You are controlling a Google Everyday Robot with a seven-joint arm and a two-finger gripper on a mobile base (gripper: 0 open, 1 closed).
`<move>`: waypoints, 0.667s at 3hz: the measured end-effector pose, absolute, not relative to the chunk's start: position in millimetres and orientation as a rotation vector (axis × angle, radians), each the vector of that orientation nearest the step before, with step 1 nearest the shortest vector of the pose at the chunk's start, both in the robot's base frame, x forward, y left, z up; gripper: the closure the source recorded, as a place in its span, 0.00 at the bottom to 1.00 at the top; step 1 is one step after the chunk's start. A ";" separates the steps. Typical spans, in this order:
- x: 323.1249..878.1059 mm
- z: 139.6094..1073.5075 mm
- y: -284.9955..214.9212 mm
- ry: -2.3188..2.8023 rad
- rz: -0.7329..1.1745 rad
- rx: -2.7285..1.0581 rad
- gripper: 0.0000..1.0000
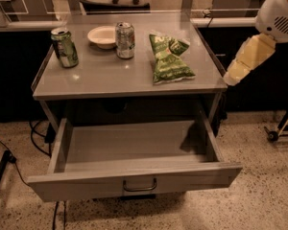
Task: Place green jalapeno chip bag into top drawer
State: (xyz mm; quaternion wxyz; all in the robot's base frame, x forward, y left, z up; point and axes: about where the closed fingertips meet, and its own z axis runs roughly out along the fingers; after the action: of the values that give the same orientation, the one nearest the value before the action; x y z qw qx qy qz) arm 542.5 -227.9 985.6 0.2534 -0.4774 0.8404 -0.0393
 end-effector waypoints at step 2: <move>618.7 982.1 -212.3 2.239 -0.083 -1.163 0.00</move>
Offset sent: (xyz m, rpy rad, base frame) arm 0.1275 0.0293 -0.0055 0.1160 -0.1660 -0.0769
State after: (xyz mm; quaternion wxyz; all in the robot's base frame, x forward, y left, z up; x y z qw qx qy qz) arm 618.7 -212.3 982.1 0.3038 -0.4388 0.8451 -0.0314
